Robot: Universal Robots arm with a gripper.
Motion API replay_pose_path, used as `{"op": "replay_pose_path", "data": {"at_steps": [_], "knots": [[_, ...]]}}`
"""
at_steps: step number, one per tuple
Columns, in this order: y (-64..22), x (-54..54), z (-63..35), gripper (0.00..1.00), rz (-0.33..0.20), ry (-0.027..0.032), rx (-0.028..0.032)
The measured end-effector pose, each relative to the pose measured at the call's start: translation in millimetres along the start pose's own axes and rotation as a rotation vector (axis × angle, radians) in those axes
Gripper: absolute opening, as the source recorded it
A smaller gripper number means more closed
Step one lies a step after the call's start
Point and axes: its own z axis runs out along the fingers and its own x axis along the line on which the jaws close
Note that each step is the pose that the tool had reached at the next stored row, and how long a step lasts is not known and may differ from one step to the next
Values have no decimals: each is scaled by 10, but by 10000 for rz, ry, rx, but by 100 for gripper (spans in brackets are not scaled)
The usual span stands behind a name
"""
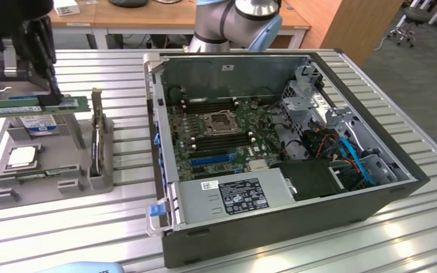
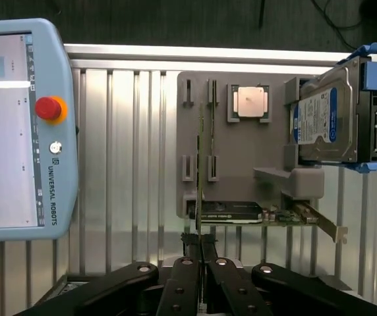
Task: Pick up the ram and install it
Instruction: 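Pick up the ram and move it above insertion slot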
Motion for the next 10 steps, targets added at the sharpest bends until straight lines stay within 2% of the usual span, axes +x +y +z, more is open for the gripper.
{"op": "replay_pose_path", "data": {"at_steps": [10], "knots": [[-287,-1,-10,12,-6,-1,1]]}}
